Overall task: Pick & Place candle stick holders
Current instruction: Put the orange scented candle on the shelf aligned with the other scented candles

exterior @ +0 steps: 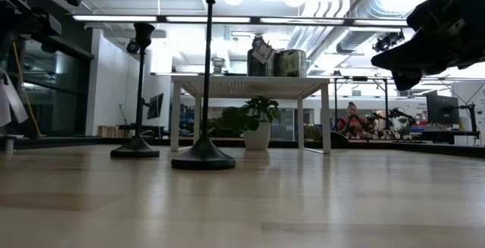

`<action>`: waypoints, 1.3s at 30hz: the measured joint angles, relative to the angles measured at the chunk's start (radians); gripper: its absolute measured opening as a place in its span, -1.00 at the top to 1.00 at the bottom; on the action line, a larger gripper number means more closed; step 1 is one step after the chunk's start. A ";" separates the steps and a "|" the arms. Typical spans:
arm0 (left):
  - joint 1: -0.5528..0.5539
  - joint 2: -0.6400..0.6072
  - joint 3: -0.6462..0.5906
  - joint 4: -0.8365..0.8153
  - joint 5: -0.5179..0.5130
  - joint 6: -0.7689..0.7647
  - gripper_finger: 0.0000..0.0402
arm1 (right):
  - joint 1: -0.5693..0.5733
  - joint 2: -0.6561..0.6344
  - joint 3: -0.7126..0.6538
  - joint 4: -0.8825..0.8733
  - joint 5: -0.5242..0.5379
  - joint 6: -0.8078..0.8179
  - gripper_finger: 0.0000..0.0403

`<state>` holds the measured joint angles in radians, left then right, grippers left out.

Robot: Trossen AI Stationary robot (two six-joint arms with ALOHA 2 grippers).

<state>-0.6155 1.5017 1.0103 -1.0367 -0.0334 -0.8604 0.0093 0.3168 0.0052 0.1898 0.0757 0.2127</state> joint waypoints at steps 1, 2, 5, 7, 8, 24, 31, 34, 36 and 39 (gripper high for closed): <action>0.000 0.000 0.000 0.000 0.000 0.000 0.43 | 0.000 0.000 0.000 0.000 0.000 0.000 0.98; 0.000 0.000 0.000 0.000 0.001 0.000 0.43 | 0.000 0.000 0.000 0.000 0.000 0.000 0.98; 0.000 0.000 0.000 -0.001 0.001 0.000 0.44 | 0.000 0.000 0.000 0.000 0.000 0.000 0.98; 0.000 0.000 0.000 0.000 0.002 0.000 0.48 | 0.000 0.000 0.000 0.000 0.000 0.000 0.98; 0.000 0.000 0.000 0.001 0.004 0.000 0.51 | 0.000 0.000 0.000 0.000 0.000 0.000 0.98; 0.000 0.000 0.001 -0.001 -0.003 0.018 0.98 | 0.000 0.000 0.000 0.000 0.000 0.000 0.98; 0.000 0.000 0.001 0.000 -0.004 0.041 0.99 | 0.000 0.000 0.000 0.000 0.000 0.000 0.98; 0.003 0.005 0.017 -0.018 -0.011 0.056 1.00 | 0.000 0.000 0.000 0.000 0.000 0.000 0.98; 0.014 0.008 0.040 -0.038 -0.010 0.062 1.00 | 0.000 0.000 0.000 0.000 0.000 0.000 0.98; 0.020 0.010 0.080 -0.056 -0.035 0.088 1.00 | 0.000 0.000 0.000 0.000 0.000 0.000 0.98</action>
<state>-0.5959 1.5113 1.0902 -1.0923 -0.0688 -0.7721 0.0093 0.3168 0.0054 0.1898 0.0756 0.2124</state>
